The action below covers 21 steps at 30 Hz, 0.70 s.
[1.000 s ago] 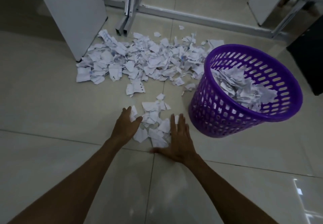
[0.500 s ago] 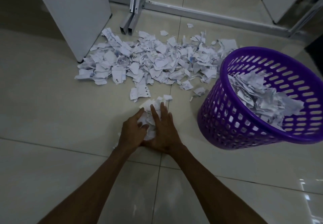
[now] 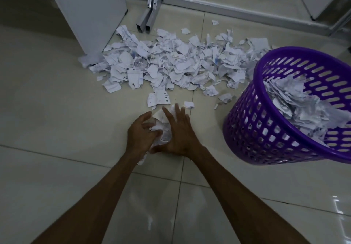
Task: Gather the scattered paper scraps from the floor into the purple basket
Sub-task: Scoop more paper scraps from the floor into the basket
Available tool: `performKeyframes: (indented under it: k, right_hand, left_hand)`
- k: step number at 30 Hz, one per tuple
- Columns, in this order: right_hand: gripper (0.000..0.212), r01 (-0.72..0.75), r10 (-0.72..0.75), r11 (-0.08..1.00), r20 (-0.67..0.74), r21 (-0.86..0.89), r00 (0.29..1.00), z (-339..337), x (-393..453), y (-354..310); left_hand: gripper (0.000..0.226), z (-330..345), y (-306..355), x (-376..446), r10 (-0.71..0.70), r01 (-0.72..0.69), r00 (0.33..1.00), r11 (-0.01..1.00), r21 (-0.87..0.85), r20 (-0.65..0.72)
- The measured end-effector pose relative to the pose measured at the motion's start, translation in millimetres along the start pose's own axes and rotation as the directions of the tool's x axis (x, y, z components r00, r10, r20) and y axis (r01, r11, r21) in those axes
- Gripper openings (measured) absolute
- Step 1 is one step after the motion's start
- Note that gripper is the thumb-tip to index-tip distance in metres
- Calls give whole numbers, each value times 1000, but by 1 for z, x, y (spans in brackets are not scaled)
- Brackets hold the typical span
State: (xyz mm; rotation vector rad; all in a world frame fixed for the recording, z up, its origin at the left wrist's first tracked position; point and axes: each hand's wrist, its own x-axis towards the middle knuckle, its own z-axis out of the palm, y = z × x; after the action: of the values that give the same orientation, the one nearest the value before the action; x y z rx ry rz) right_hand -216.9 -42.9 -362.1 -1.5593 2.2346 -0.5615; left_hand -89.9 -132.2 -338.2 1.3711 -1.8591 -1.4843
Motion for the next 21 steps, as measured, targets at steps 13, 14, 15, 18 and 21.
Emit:
performKeyframes:
  k: [13,14,15,18,21]
  right_hand:
    - [36,192,-128,967,-330,168,935,16,-4,-15]
    - [37,174,-119,973,-314,154,942,14,-2,-16]
    - [36,153,-107,978,-293,140,950,10,0,-18]
    - [21,38,-5,986,-198,164,980,-6,11,-18]
    - [14,-77,142,947,-190,313,971,-29,16,-18]
  left_hand:
    - [65,3,-3,6,-54,53,999,989,-140,-3]
    - [61,-1,-3,7,-56,55,998,988,-146,-5]
    - [56,-5,-3,8,-61,60,998,986,-156,0]
    - [46,-16,-2,9,-68,72,997,975,-209,24]
    - [38,-22,7,8,-82,78,997,948,-310,-2]
